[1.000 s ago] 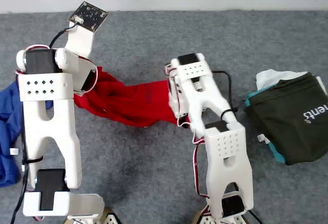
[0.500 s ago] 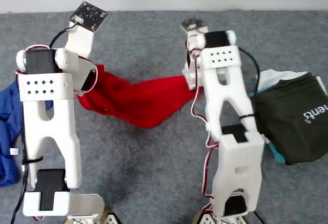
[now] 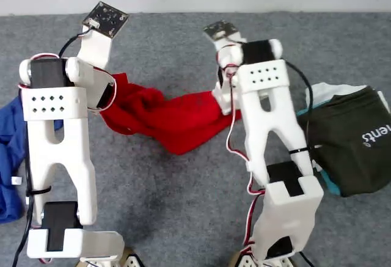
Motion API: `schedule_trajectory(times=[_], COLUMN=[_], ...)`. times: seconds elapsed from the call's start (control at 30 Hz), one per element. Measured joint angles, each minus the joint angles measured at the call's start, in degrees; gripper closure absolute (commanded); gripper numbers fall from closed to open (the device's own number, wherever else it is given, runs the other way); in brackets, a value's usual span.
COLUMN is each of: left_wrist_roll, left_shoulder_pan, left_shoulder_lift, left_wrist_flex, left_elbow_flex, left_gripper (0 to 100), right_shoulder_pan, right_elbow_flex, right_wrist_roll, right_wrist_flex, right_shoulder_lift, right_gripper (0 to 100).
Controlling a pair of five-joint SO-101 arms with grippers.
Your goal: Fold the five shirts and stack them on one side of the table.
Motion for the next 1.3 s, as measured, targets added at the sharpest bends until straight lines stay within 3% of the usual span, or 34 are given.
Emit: schedule_trajectory(times=[0.53, 0.83, 1.0, 1.3], left_wrist_roll=[0.0, 1.2, 5.6, 6.4], left_shoulder_pan=[0.0, 0.1, 0.1, 0.1], left_shoulder_lift=[0.0, -1.3, -7.2, -19.3], left_wrist_flex=[0.0, 0.0, 0.0, 0.0], left_elbow_flex=[2.1, -8.0, -11.2, -11.3], left_gripper=[99, 99, 99, 99], right_shoulder_pan=[-2.3, -1.3, -0.5, -0.3], right_elbow_flex=[-1.8, -6.4, -6.4, -5.6], right_wrist_roll=[0.1, 0.2, 0.2, 0.2], right_wrist_flex=[-0.9, -3.5, -4.6, -4.7], right_shoulder_lift=[-1.1, -16.2, -27.1, -41.7], right_gripper=[98.7, 98.7, 98.7, 98.7])
